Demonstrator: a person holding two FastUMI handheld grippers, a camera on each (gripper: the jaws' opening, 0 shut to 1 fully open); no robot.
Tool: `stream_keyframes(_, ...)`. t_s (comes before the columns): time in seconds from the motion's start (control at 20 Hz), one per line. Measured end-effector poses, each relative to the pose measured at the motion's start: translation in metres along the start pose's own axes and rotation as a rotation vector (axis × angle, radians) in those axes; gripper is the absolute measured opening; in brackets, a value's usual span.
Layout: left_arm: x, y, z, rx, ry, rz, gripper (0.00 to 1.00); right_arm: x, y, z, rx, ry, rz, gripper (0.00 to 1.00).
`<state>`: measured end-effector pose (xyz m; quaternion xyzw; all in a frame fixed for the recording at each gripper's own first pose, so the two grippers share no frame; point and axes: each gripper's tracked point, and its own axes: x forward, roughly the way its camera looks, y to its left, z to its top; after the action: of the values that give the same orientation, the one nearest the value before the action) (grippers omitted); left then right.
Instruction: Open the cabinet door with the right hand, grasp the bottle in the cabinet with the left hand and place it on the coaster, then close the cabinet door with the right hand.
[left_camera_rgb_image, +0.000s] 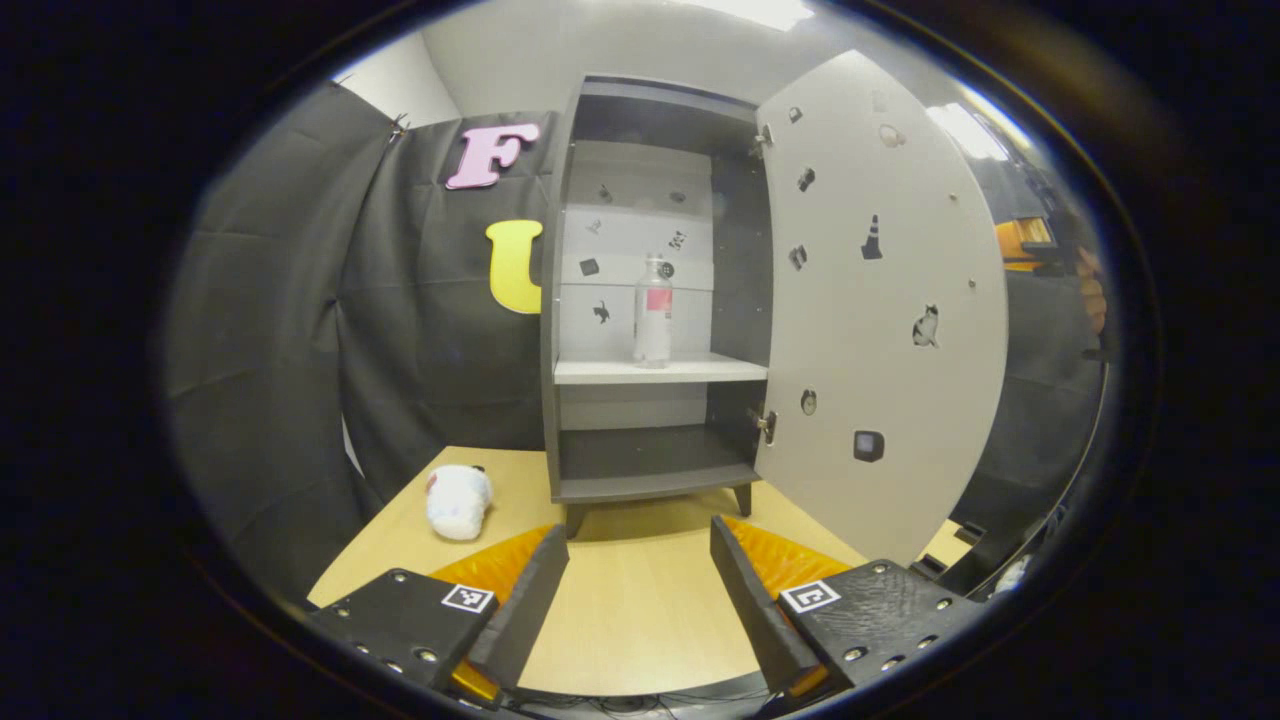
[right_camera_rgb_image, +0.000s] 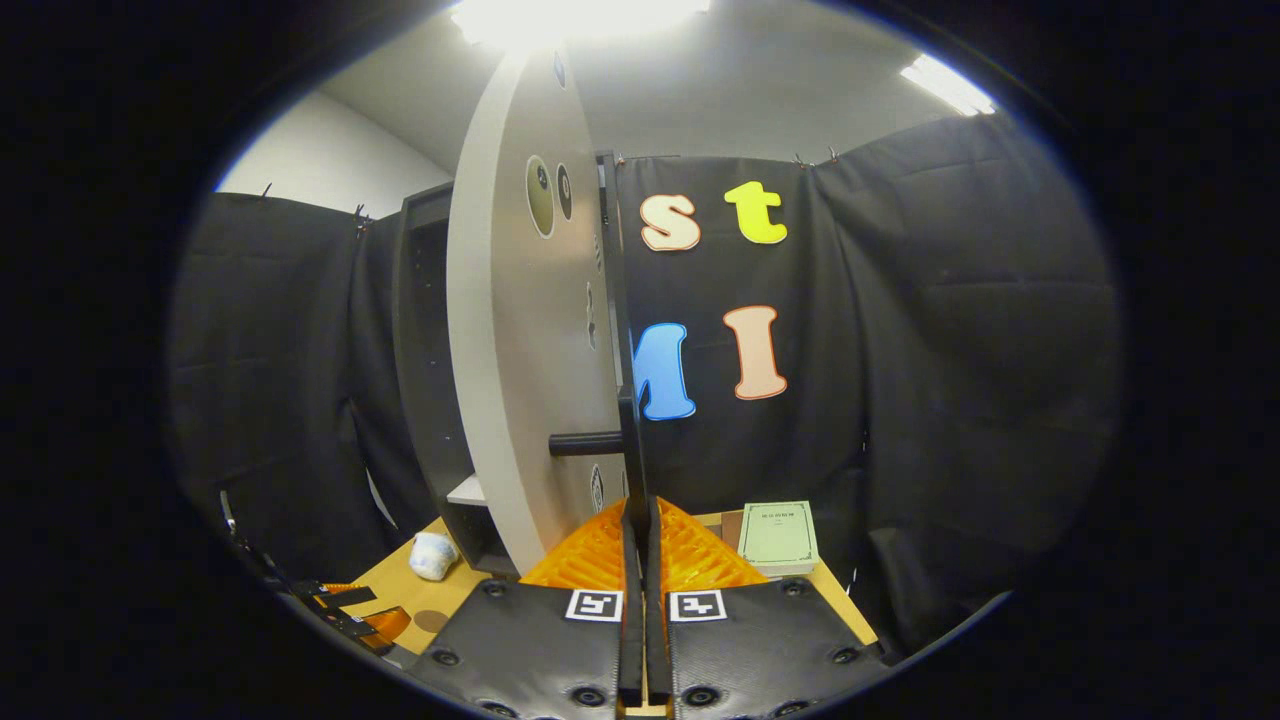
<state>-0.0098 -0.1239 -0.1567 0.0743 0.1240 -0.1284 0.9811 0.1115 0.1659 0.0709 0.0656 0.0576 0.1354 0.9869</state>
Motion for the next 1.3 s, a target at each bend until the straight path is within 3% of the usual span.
stream_keyframes(0.1, 0.0, 0.001, 0.0, -0.005, 0.002, 0.004, 0.88, -0.001, -0.003, 0.001, 0.007, 0.003, 0.0, 0.03)
stream_keyframes(0.15, 0.001, 0.001, 0.0, -0.004, 0.005, 0.007, 0.88, -0.002, -0.003, 0.0, 0.011, 0.007, 0.001, 0.07)
stream_keyframes(0.35, 0.006, 0.004, 0.003, 0.002, 0.008, 0.002, 0.87, -0.006, -0.008, -0.001, 0.012, 0.0, -0.04, 0.01)
stream_keyframes(0.6, 0.024, 0.008, 0.011, 0.035, -0.003, -0.022, 0.87, -0.03, -0.018, -0.006, 0.059, 0.005, -0.076, 0.05)
stream_keyframes(0.85, 0.048, 0.013, 0.024, 0.054, -0.024, -0.031, 0.87, -0.057, -0.046, -0.005, 0.053, -0.019, -0.157, 0.0)
stream_keyframes(1.05, 0.072, 0.017, 0.039, 0.034, -0.047, -0.042, 0.88, -0.076, -0.089, -0.006, 0.058, -0.024, -0.284, 0.02)
stream_keyframes(1.3, 0.105, 0.027, 0.057, 0.02, -0.073, -0.035, 0.88, -0.058, -0.132, -0.011, 0.054, 0.006, -0.406, 0.02)
